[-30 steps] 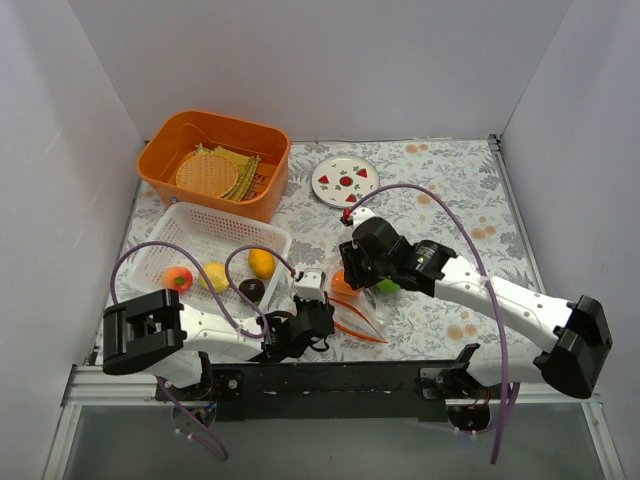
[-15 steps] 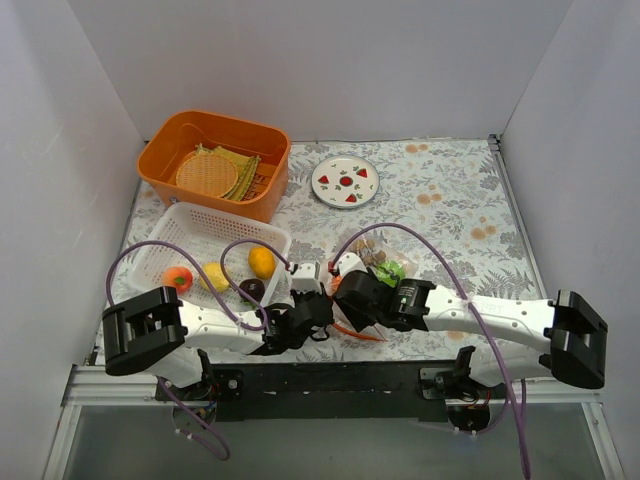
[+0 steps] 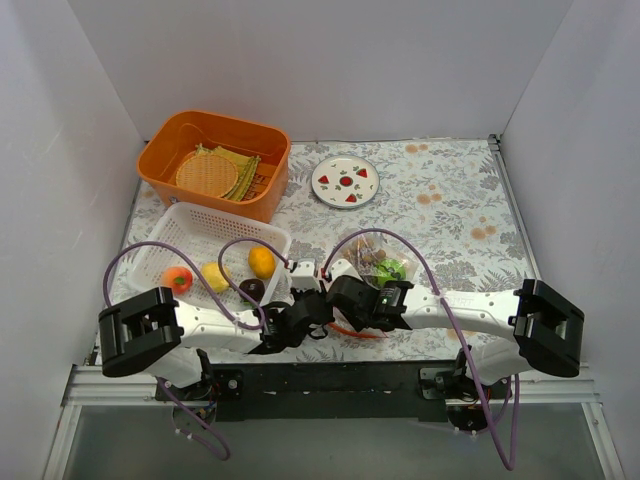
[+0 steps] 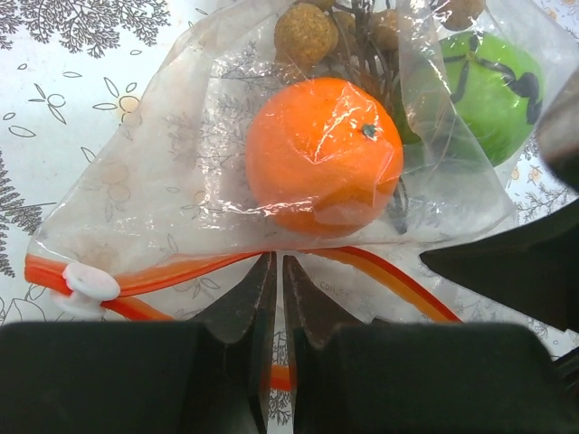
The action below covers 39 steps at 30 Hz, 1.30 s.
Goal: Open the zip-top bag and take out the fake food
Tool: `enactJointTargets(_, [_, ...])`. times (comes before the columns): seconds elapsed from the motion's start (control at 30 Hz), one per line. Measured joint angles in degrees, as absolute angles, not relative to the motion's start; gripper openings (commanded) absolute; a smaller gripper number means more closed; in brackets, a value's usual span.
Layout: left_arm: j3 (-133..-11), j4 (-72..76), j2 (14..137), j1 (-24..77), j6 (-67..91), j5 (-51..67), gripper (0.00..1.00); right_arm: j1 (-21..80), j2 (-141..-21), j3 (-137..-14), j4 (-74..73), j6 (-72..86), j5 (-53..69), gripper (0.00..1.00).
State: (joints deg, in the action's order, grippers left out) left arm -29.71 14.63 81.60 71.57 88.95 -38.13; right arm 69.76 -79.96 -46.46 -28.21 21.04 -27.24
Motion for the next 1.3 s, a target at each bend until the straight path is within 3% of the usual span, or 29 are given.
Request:
enactJointTargets(0.17, [-29.3,14.8,80.6,71.5,88.9,-37.6,0.08,69.8,-80.0,-46.5,-28.3,21.5,-27.3,0.16])
enactJointTargets(0.23, [-28.8,15.7,79.9,71.5,89.0,-37.2,0.08,69.8,-80.0,-46.5,-28.8,22.0,-27.3,0.02])
enactJointTargets(0.4, [-27.0,18.5,78.6,71.4,89.1,-35.6,0.07,69.8,-79.1,-46.7,-30.3,23.3,-27.6,0.01])
enactJointTargets(0.43, [-26.7,18.8,78.6,71.4,89.1,-35.1,0.07,69.8,-78.5,-47.0,-31.1,23.6,-27.9,0.16])
enactJointTargets(0.57, [-25.6,20.2,78.6,71.4,89.5,-33.4,0.06,69.8,-74.8,-49.5,-34.0,24.4,-29.3,0.45])
enactJointTargets(0.77, [-24.7,20.9,78.3,71.4,90.4,-31.9,0.06,69.8,-69.4,-50.6,-34.5,22.3,-31.3,0.66])
enactJointTargets(0.97, [-24.7,21.5,78.3,71.4,90.8,-30.6,0.06,69.2,-71.3,-50.5,-34.5,18.2,-30.3,0.71])
enactJointTargets(1.1, [-24.7,21.7,78.3,71.4,90.9,-30.1,0.07,66.5,-72.3,-49.1,-33.7,15.0,-27.8,0.60])
enactJointTargets(1.13, [-24.7,21.7,78.3,71.4,90.9,-30.0,0.07,65.4,-72.4,-48.6,-33.2,14.3,-27.2,0.43])
enactJointTargets(1.2, [-24.7,21.8,78.3,71.4,90.9,-29.7,0.07,63.3,-72.5,-47.9,-32.4,13.1,-25.6,0.32])
enactJointTargets(1.23, [-24.7,21.9,78.3,71.4,90.9,-29.6,0.07,62.7,-72.6,-47.9,-32.2,12.6,-25.2,0.15])
enactJointTargets(1.3, [-24.7,22.0,78.3,71.4,90.8,-29.3,0.09,61.8,-72.8,-47.9,-31.7,11.9,-24.6,0.04])
